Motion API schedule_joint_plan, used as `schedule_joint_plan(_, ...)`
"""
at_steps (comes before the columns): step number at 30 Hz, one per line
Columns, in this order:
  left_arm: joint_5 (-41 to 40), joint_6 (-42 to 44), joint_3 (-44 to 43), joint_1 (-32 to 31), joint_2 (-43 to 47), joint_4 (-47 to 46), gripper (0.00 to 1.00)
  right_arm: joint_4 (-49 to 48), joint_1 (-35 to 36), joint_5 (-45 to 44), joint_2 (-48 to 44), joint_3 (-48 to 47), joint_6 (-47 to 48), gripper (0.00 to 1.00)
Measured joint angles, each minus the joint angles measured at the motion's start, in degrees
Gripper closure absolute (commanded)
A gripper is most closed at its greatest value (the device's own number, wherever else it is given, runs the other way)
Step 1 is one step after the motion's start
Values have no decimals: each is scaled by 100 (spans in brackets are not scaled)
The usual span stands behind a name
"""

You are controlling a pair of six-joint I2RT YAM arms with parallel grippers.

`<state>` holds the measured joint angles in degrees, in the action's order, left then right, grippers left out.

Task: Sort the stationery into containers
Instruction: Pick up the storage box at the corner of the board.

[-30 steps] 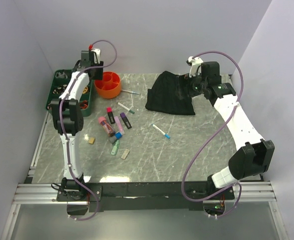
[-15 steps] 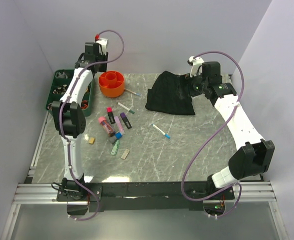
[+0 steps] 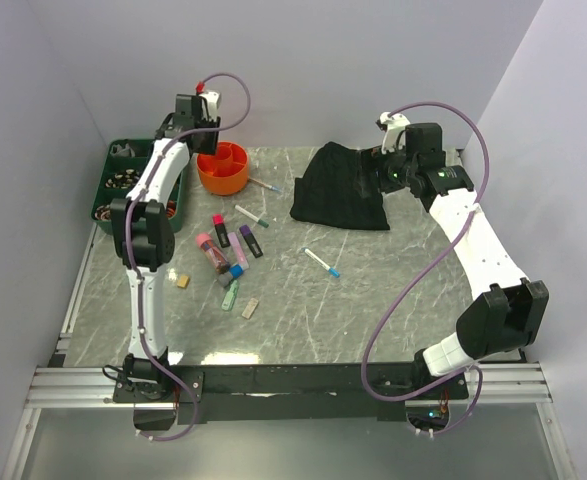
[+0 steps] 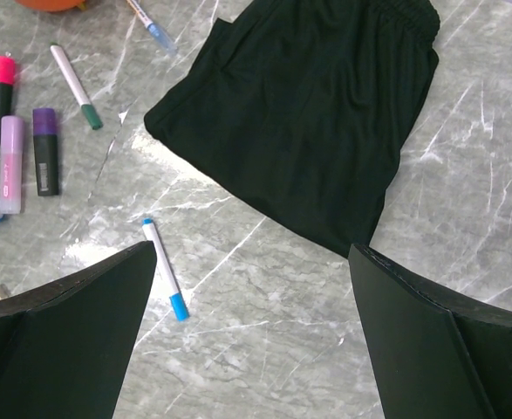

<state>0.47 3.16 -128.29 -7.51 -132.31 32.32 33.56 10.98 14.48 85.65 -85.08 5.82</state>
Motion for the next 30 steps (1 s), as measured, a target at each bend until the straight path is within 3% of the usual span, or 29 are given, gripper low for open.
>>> schedule_joint_plan(6,76,-63,0,0,-210,35,63,0,-2,-4,0,0,2,0)
schedule_joint_plan(16,144,-98,0,9,-319,37,99,11,0,-2,13,-7,0,0)
schedule_joint_plan(30,435,-101,59,-15,315,448,99,-7,-2,15,96,-11,-2,1)
